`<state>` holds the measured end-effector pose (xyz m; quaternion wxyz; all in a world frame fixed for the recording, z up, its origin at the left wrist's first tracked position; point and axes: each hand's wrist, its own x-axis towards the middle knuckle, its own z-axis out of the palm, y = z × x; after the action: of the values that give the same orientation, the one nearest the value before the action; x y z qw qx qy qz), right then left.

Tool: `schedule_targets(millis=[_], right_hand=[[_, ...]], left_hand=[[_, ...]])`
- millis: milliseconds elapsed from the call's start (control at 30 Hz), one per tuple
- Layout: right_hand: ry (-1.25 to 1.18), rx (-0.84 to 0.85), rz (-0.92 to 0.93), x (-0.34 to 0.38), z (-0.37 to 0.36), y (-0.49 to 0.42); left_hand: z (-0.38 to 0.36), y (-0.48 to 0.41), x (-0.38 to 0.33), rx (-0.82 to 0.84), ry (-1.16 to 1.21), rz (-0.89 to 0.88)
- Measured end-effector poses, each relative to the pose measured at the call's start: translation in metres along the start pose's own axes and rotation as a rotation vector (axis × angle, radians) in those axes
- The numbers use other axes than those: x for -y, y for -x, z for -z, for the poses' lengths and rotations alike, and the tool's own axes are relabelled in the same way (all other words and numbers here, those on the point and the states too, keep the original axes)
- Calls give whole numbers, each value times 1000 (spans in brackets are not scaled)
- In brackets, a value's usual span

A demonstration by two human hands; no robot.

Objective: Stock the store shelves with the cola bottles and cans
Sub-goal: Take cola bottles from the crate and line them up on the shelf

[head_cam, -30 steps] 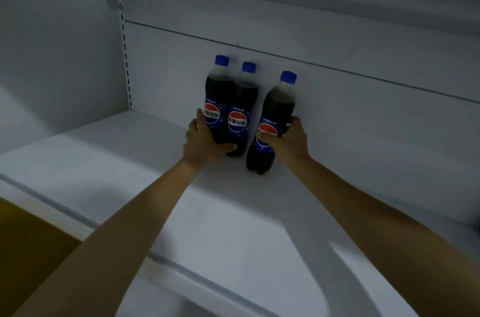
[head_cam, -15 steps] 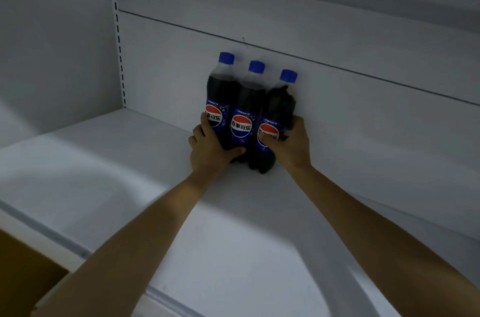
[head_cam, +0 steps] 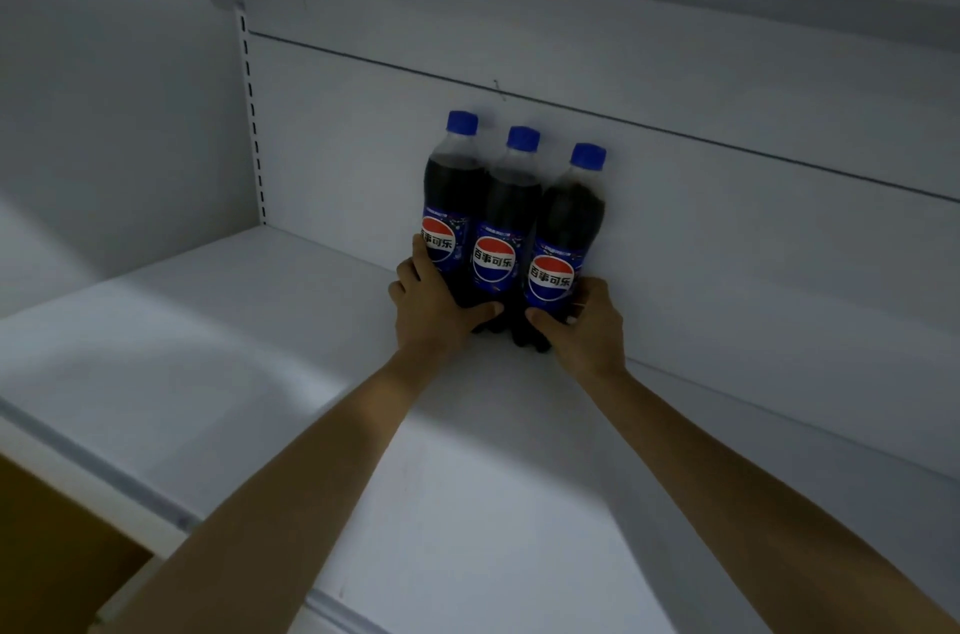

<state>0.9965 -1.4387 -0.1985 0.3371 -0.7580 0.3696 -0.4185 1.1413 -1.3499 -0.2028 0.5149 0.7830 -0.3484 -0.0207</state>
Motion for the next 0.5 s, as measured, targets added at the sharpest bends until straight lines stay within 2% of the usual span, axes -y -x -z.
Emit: schedule_targets(millis=[300,400,500], right_hand=[[31,54,-124,7,38,39],[25,159,-106,12,62,74],[-9,265,-86,28,83,114]], left_hand=[[28,28,-12,110,161,64],[46,71,-33,82,248,34],[78,131,-42,121,315,-2]])
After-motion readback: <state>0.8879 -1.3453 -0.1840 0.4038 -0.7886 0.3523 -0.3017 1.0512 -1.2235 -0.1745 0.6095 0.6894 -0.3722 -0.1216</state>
